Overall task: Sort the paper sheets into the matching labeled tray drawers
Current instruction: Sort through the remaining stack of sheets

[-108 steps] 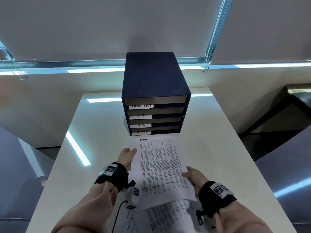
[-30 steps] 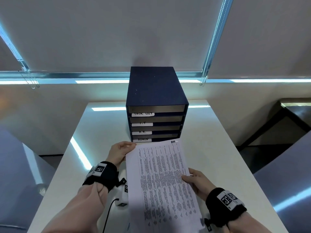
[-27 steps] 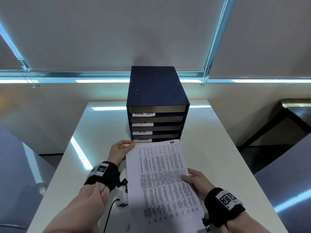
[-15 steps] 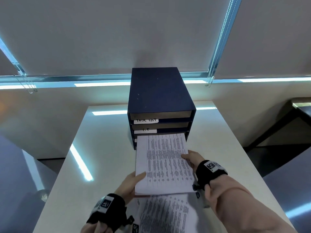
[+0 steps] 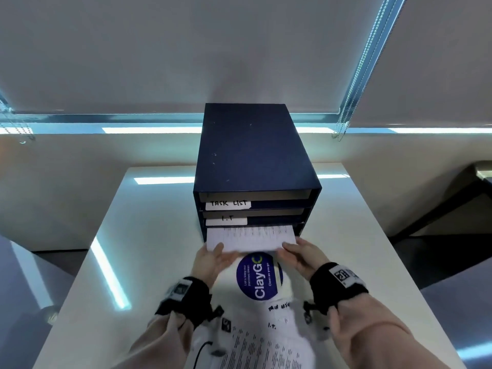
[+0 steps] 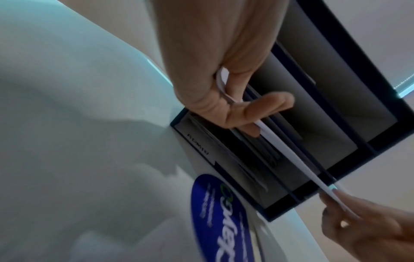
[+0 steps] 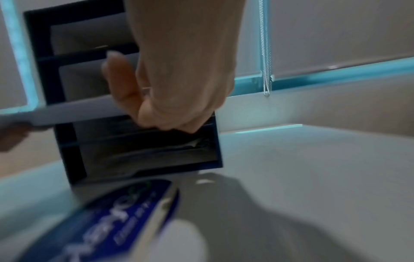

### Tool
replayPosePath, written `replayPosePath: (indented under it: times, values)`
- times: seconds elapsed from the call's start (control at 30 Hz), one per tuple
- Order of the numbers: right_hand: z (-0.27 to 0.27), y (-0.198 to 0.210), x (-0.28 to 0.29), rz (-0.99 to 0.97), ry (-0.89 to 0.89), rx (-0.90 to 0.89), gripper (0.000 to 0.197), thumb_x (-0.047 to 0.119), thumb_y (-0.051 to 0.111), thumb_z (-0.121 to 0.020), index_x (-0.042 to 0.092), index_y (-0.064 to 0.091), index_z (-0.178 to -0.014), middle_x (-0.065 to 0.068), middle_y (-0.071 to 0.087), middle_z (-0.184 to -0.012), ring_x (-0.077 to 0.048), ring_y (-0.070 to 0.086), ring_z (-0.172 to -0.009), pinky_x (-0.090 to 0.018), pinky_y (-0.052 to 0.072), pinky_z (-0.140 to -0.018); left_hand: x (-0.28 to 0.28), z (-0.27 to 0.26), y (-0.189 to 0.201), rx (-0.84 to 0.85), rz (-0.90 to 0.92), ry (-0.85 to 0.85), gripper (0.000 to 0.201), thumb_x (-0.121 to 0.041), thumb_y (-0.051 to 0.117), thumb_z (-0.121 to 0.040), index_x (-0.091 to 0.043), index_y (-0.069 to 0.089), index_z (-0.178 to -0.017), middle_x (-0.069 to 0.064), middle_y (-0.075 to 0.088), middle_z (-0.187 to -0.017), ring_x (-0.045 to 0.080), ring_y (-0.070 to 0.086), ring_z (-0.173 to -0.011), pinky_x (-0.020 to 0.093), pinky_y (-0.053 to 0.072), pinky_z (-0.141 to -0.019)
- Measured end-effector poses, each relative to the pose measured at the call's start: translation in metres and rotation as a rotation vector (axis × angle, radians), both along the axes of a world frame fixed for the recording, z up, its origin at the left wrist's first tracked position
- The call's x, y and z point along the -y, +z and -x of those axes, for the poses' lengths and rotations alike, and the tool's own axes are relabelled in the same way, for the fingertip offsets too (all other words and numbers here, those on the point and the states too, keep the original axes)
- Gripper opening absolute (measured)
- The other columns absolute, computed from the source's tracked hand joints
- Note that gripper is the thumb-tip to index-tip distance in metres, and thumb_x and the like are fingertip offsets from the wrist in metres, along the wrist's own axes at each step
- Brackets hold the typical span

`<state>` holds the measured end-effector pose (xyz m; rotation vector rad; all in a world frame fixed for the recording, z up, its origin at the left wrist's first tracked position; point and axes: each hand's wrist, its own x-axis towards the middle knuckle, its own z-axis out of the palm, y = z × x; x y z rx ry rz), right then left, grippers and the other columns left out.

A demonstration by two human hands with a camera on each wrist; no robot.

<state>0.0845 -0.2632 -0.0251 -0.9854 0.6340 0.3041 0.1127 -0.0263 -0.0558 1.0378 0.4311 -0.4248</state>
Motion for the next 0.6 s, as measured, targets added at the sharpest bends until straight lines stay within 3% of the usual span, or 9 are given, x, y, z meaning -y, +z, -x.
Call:
replayPosePath:
  times: [0.03, 0.1, 0.17, 0.23, 0.3, 0.33, 0.4, 0.5, 0.6]
  values:
    - [-0.013, -0.002, -0.005, -0.088, -0.059, 0.034, 0.018, -0.015, 0.045, -0.091, -0.003, 0.057, -0.097, -0.02, 0.065, -0.095, -0.022, 0.072, -0.074, -0.029, 0.061, -0.067, 0.002, -0.011, 0.003, -0.02, 0.114, 0.07, 0.029, 0.002, 0.035, -0.099, -0.007, 0.036, -0.127, 0.032, 0.052, -0.127, 0.036, 0.064, -0.102, 0.045, 0.053, -0.088]
    - [-0.033, 0.001, -0.018, -0.154, -0.11, 0.079, 0.024, -0.018, 0.039, -0.091, 0.0, 0.052, -0.084, -0.016, 0.06, -0.085, -0.022, 0.067, -0.082, -0.041, 0.054, -0.092, 0.005, -0.027, 0.01, -0.047, 0.253, 0.158, 0.047, 0.007, 0.03, -0.098, -0.005, 0.024, -0.143, 0.023, 0.035, -0.146, 0.035, 0.048, -0.126, 0.048, 0.044, -0.101]
    - [-0.043, 0.003, -0.026, -0.135, -0.111, 0.078, 0.029, -0.017, 0.038, -0.092, 0.005, 0.048, -0.076, -0.012, 0.056, -0.074, -0.021, 0.063, -0.081, -0.047, 0.047, -0.099, 0.009, -0.031, 0.015, -0.025, 0.189, 0.124, 0.052, 0.006, 0.031, -0.098, -0.007, 0.019, -0.147, 0.017, 0.034, -0.147, 0.032, 0.047, -0.128, 0.049, 0.042, -0.102]
    - [-0.039, 0.001, -0.03, -0.069, -0.02, 0.063, 0.019, -0.01, 0.041, -0.095, 0.003, 0.052, -0.087, -0.012, 0.061, -0.088, -0.025, 0.062, -0.094, -0.041, 0.054, -0.09, 0.011, -0.019, 0.017, 0.058, -0.118, -0.065, 0.039, -0.001, 0.04, -0.098, -0.007, 0.038, -0.136, 0.013, 0.053, -0.131, 0.027, 0.061, -0.108, 0.044, 0.05, -0.093]
    - [-0.023, -0.003, -0.028, 0.032, 0.11, 0.041, 0.017, 0.0, 0.044, -0.097, 0.005, 0.057, -0.107, -0.013, 0.066, -0.102, -0.027, 0.064, -0.097, -0.034, 0.06, -0.075, 0.01, 0.003, 0.014, 0.22, -0.5, -0.301, 0.019, -0.008, 0.053, -0.094, -0.011, 0.057, -0.112, 0.009, 0.065, -0.103, 0.02, 0.063, -0.081, 0.039, 0.051, -0.077]
    - [-0.012, -0.007, -0.025, 0.106, 0.171, 0.02, 0.019, 0.004, 0.045, -0.097, 0.007, 0.059, -0.11, -0.013, 0.068, -0.102, -0.027, 0.066, -0.093, -0.034, 0.06, -0.073, 0.007, 0.013, 0.009, 0.326, -0.699, -0.443, 0.014, -0.013, 0.058, -0.091, -0.014, 0.06, -0.105, 0.005, 0.066, -0.095, 0.016, 0.06, -0.077, 0.037, 0.051, -0.075]
    - [0.016, -0.01, -0.016, 0.246, 0.222, -0.027, 0.018, 0.006, 0.048, -0.096, 0.004, 0.062, -0.107, -0.015, 0.068, -0.097, -0.028, 0.065, -0.083, -0.04, 0.057, -0.077, -0.001, 0.036, -0.003, 0.476, -1.066, -0.757, 0.026, -0.029, 0.067, -0.085, -0.021, 0.057, -0.108, -0.006, 0.058, -0.093, 0.01, 0.054, -0.083, 0.022, 0.047, -0.074]
    - [0.065, -0.023, 0.002, 0.402, 0.231, -0.094, 0.02, 0.003, 0.045, -0.096, 0.001, 0.065, -0.099, -0.022, 0.068, -0.094, -0.032, 0.065, -0.082, -0.04, 0.055, -0.075, -0.01, 0.066, -0.016, 0.537, -1.304, -1.014, 0.045, -0.037, 0.071, -0.078, -0.027, 0.051, -0.118, -0.007, 0.052, -0.102, 0.008, 0.048, -0.089, 0.021, 0.043, -0.08]
    - [0.112, -0.041, 0.013, 0.536, 0.263, -0.169, 0.017, -0.001, 0.047, -0.094, 0.002, 0.064, -0.092, -0.016, 0.065, -0.077, -0.022, 0.059, -0.06, -0.025, 0.046, -0.056, -0.011, 0.088, -0.015, 0.624, -1.406, -0.953, 0.025, -0.025, 0.06, -0.084, -0.022, 0.056, -0.108, -0.006, 0.052, -0.095, 0.01, 0.047, -0.084, 0.022, 0.04, -0.076]
